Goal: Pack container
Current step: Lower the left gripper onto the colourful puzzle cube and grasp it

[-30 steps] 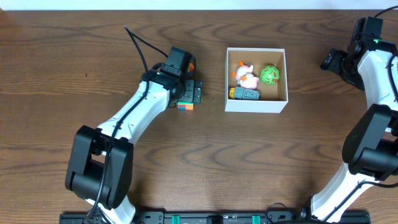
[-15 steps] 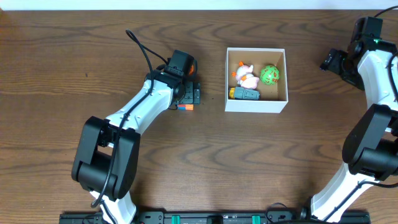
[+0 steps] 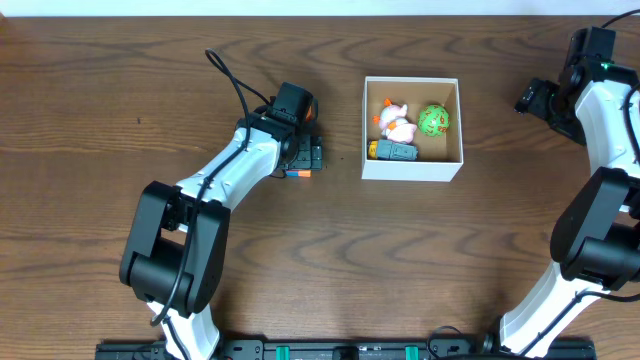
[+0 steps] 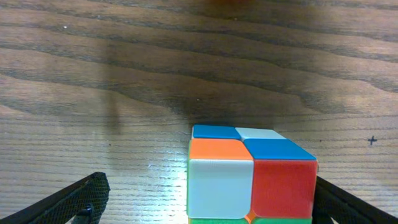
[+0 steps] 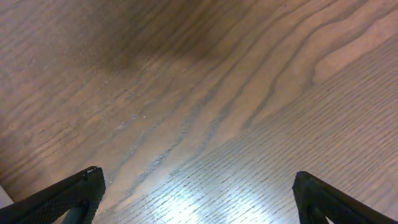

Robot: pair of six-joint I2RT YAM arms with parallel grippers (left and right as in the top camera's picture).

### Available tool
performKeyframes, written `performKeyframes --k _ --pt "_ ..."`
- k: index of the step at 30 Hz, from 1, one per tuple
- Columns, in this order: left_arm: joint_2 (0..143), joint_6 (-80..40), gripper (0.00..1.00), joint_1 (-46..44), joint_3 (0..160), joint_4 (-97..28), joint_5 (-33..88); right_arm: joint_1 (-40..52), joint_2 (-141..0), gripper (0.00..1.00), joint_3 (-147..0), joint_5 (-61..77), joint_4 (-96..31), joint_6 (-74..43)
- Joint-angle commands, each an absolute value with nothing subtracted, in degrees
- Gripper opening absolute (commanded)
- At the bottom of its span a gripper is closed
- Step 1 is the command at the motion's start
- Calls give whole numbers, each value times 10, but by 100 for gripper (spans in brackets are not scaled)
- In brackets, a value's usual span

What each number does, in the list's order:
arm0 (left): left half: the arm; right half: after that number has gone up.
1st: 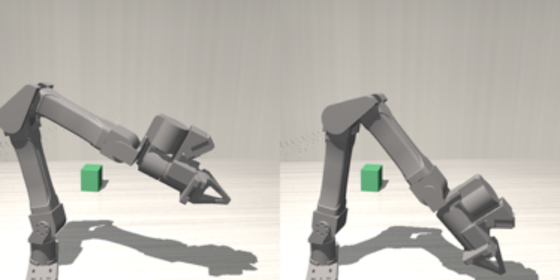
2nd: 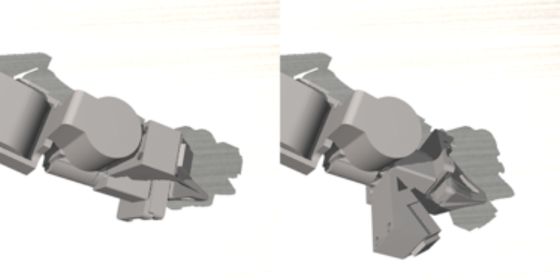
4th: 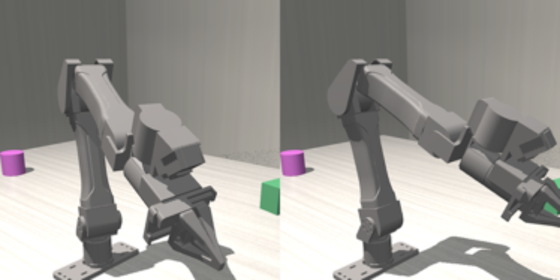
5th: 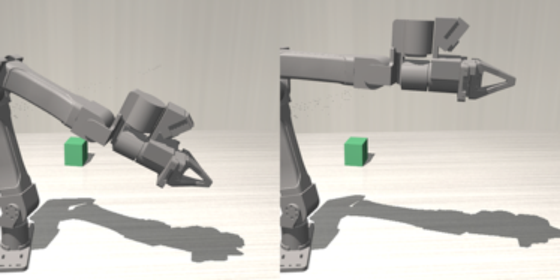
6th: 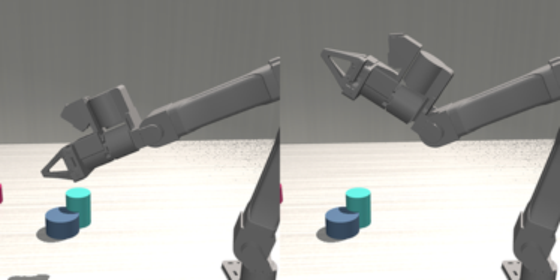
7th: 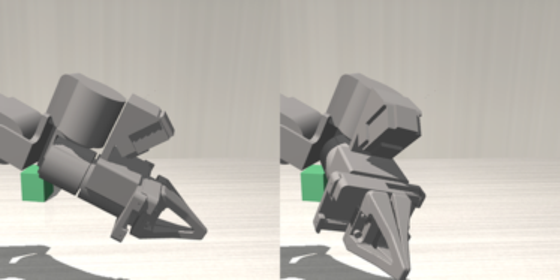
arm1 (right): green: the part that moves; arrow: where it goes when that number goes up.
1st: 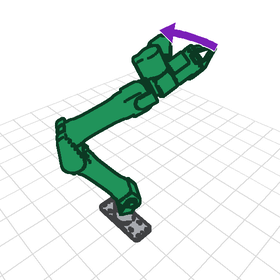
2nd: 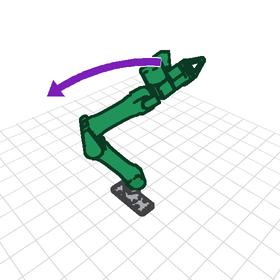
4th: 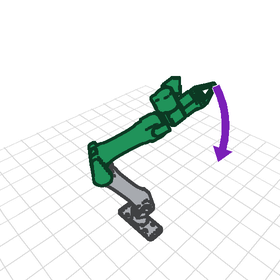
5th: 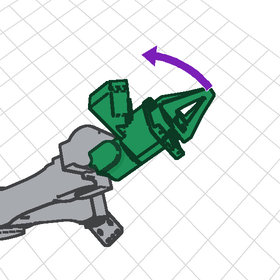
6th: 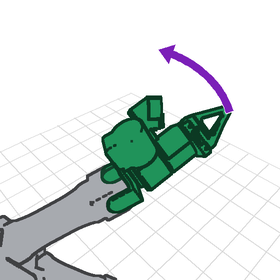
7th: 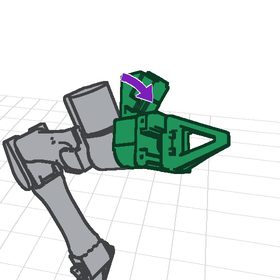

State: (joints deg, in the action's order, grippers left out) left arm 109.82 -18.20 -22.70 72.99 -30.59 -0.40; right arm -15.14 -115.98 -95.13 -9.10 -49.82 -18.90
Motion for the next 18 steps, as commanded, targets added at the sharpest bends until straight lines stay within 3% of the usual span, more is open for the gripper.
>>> performKeyframes --k 1,18 --pt "1104 -183 98 -226 733 -307 0 -156 -1162 99 -951 -101 -497 -197" --pt "1112 -177 98 -226 724 -310 -16 -156 -1162 99 -951 -101 -497 -197"
